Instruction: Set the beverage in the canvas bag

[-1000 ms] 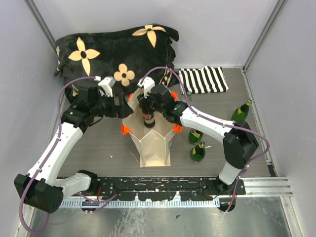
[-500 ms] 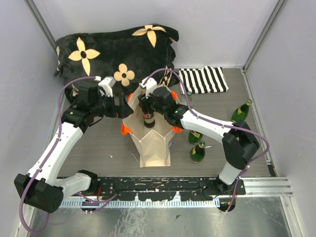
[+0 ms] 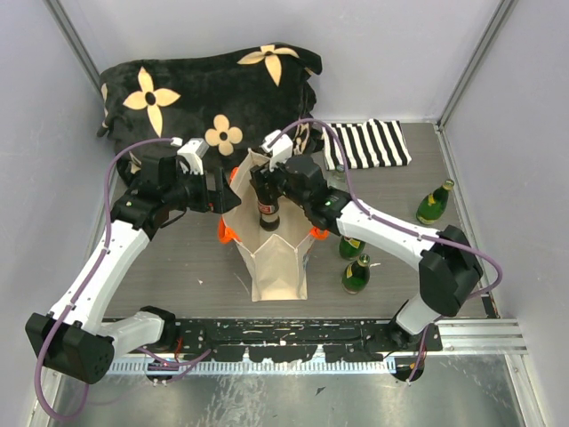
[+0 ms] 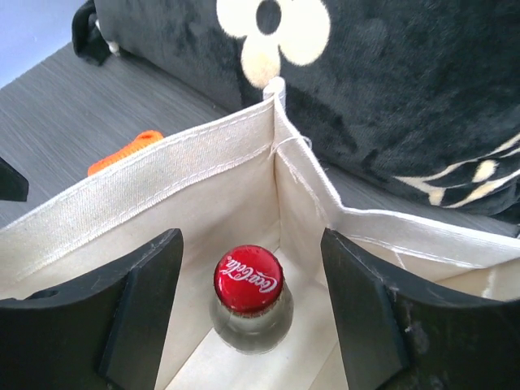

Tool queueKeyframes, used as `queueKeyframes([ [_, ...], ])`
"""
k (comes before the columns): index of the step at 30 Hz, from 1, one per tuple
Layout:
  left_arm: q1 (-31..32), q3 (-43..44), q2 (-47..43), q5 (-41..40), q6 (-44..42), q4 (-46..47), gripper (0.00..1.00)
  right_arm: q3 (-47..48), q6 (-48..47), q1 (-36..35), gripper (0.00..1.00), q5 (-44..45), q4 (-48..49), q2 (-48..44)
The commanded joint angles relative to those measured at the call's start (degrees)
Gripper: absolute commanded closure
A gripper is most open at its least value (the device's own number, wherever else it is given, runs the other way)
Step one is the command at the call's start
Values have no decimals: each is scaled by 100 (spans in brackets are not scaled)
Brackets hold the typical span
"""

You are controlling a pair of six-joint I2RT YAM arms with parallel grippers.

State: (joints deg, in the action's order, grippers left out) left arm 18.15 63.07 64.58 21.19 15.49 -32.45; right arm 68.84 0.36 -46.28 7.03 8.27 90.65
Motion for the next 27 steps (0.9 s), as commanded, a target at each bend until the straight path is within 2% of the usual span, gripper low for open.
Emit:
queueKeyframes([
  [1,-18,-49,-95,132,8,82,2,357,34,27,25,465,438,-496],
  [5,-14,-68,-132,133,-2,46,2,726,-182,80,22,1196,347,-680],
  [7,-13,-71,-142,139,-5,37,2,891,-156,251,22,1267,186,-742],
  [10,-13,-75,-156,140,-6,36,2,946,49,695,21,1300,-28,-873],
  [15,-13,-105,-196,150,-10,37,2,1068,511,1524,21,1517,-1169,-823],
  [18,-11,-129,-212,148,-9,25,2,1132,883,2007,22,1289,-1856,-669],
  [21,-14,-128,-213,149,-17,5,2,1559,1177,2476,27,890,-2875,-293],
  [27,-18,-115,-170,177,-19,10,2,2552,1421,2874,34,92,-4206,500],
])
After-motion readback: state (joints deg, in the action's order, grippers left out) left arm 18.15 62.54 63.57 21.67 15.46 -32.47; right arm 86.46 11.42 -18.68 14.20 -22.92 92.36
